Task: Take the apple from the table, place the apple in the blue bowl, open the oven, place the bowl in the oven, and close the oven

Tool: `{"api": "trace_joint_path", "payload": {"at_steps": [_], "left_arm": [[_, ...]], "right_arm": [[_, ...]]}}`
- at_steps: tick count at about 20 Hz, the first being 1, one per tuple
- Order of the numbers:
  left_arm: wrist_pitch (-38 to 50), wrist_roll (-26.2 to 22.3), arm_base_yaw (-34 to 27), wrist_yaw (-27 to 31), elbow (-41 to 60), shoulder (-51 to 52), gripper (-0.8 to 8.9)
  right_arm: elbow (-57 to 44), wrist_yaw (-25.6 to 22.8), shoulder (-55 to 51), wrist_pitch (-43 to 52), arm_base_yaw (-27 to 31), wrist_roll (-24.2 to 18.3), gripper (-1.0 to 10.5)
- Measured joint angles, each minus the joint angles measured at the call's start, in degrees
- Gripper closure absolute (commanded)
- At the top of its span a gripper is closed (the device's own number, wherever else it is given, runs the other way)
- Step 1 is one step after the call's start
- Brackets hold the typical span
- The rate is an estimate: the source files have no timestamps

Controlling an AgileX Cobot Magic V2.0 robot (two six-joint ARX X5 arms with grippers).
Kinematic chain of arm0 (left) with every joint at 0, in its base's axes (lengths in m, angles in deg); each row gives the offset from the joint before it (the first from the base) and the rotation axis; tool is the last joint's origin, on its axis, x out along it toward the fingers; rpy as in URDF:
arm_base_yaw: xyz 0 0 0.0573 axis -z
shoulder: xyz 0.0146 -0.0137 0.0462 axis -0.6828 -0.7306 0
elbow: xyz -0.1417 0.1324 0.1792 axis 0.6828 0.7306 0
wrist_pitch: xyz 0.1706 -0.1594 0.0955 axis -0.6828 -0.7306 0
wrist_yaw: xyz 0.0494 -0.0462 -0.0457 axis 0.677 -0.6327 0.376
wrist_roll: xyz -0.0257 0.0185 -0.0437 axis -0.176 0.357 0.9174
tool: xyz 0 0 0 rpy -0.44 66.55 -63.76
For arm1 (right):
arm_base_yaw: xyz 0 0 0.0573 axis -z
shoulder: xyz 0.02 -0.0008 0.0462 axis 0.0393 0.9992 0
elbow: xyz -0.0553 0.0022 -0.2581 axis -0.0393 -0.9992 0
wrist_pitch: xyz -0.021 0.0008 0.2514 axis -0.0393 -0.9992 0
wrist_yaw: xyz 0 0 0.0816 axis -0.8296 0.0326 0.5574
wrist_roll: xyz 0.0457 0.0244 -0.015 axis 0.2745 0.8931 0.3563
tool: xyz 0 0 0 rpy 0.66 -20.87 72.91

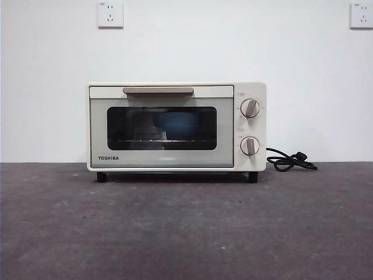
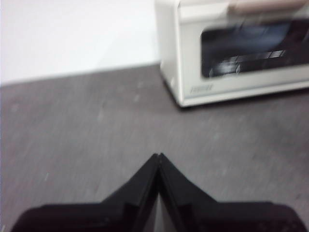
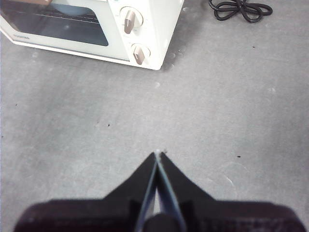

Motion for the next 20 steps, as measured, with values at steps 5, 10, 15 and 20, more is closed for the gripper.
{"api": "trace_joint_path", "payload": {"at_steps": [5,10,15,20], "left_arm": [[-6.69,-2.14,0.0,2.14,0.02,5.16,8.17],[-6.69,-0.9,0.0,2.82,0.02,5.18,8.17],[-6.29,0.5,0.0,2.82,0.02,4.61,8.17],[-6.27,0.5,0.0,2.82,0.02,4.0,8.17]], "right_arm": [[0.0,0.0,0.04,0.0,0.0,0.0,9.5],[0.0,0.0,0.04,0.0,0.0,-0.02,9.5],[0.0,0.0,0.04,0.0,0.0,-0.02,9.5],[0.0,0.0,0.04,0.0,0.0,0.0,9.5]]}}
